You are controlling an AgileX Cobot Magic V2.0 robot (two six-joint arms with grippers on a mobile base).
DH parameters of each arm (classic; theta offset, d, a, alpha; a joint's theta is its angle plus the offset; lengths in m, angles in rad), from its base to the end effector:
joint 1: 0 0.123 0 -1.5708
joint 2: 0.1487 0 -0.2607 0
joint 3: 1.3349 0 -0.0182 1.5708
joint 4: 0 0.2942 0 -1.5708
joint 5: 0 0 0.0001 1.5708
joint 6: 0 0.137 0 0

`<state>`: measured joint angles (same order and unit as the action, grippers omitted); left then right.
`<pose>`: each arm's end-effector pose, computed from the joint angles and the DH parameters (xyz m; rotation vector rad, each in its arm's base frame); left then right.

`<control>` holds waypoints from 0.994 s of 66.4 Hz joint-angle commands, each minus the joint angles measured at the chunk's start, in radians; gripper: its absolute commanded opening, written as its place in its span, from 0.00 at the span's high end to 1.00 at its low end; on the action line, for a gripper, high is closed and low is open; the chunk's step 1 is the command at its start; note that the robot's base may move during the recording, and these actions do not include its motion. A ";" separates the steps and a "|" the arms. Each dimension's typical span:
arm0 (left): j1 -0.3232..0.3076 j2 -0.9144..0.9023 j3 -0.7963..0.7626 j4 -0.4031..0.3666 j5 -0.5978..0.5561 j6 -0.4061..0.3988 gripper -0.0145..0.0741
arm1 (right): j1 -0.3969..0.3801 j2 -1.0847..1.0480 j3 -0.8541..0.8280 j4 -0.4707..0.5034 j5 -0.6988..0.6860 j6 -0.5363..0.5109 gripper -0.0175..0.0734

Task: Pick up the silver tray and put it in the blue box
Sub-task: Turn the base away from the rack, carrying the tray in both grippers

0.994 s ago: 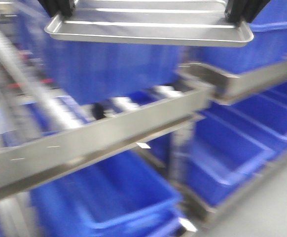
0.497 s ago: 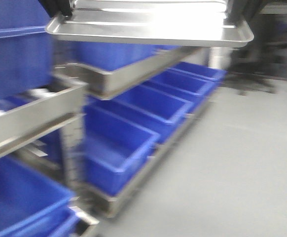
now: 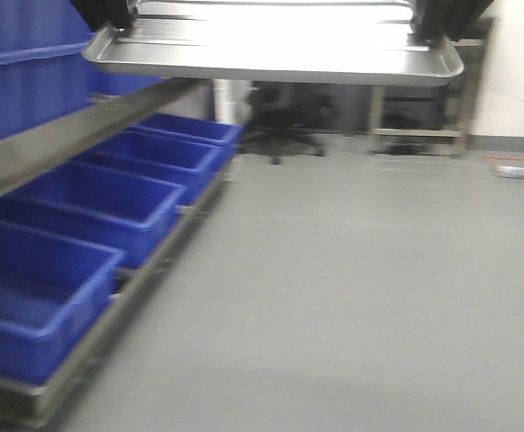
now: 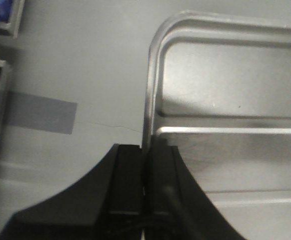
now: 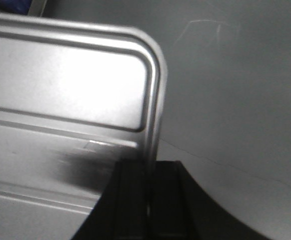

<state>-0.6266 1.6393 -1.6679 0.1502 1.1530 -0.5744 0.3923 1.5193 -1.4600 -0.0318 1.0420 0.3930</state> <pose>0.3478 -0.2286 0.3130 0.0986 2.6054 -0.2368 0.3629 0.1461 0.2926 -0.0098 2.6045 0.2462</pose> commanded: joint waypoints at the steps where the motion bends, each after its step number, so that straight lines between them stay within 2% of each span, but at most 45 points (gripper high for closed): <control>1: 0.004 -0.049 -0.035 0.070 -0.009 -0.006 0.95 | -0.011 -0.046 -0.035 -0.060 -0.002 -0.015 0.74; 66: 0.004 -0.049 -0.035 0.070 -0.009 -0.006 0.95 | -0.011 -0.046 -0.035 -0.060 0.000 -0.015 0.74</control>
<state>-0.6266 1.6393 -1.6679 0.1484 1.1530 -0.5744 0.3923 1.5155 -1.4600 -0.0318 1.0467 0.3930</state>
